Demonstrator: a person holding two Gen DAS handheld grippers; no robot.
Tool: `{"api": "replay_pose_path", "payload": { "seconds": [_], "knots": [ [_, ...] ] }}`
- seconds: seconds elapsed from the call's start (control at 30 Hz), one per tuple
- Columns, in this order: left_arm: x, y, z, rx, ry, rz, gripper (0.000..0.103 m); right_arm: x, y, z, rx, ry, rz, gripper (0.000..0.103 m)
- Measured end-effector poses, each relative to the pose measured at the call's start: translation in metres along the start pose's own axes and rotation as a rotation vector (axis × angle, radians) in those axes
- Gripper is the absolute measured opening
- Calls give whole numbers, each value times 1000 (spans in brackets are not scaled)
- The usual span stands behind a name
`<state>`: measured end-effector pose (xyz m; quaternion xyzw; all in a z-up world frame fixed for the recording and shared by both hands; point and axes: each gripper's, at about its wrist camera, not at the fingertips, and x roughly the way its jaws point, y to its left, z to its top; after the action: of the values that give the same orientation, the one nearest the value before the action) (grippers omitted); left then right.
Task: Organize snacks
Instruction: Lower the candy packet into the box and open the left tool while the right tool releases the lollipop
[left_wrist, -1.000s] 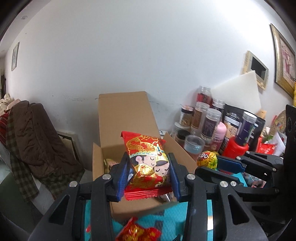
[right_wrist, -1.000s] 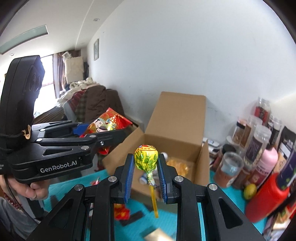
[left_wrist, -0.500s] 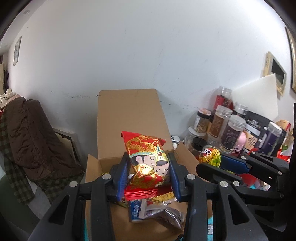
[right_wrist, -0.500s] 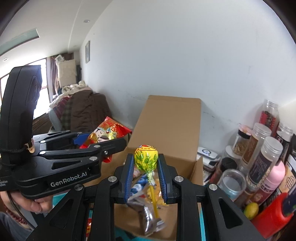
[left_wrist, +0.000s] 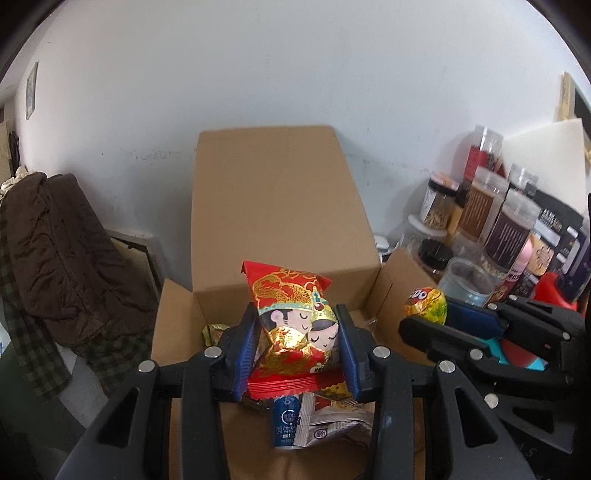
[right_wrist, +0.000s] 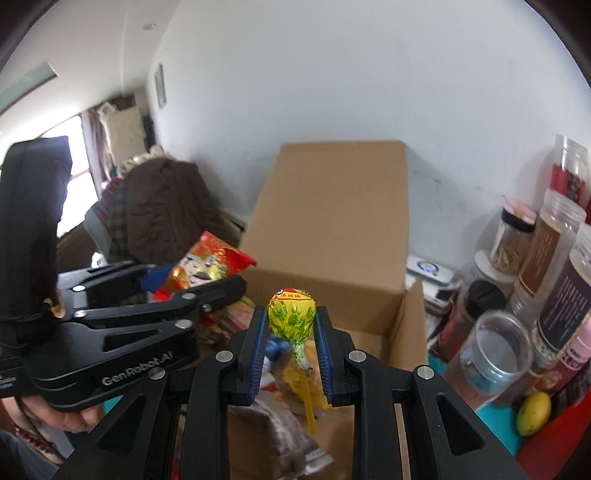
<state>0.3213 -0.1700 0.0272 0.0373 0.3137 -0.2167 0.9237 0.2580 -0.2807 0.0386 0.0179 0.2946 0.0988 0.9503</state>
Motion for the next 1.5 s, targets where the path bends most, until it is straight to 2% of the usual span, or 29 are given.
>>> {"api": "replay_pose_path", "payload": {
  "seconds": [0.3, 0.7, 0.8, 1.0, 1.2, 1.23, 1.5],
  "knots": [
    [34, -3, -11, 10, 91, 17, 39, 25, -23, -13, 44, 92, -29, 25],
    [67, 0, -22, -3, 212, 50, 39, 53, -26, -30, 43, 197, -40, 25],
    [69, 0, -22, 0, 224, 83, 39, 57, -25, -32, 45, 206, -36, 25],
    [82, 3, -25, -9, 307, 119, 40, 60, -25, -35, 52, 220, -42, 26],
    [93, 10, -31, -27, 408, 114, 40, 65, -27, -35, 53, 233, -45, 27],
    [94, 10, -32, -26, 420, 112, 40, 65, -27, -36, 53, 236, -45, 31],
    [90, 6, -33, -15, 409, 138, 43, 61, -24, -36, 46, 231, -37, 31]
  ]
}}
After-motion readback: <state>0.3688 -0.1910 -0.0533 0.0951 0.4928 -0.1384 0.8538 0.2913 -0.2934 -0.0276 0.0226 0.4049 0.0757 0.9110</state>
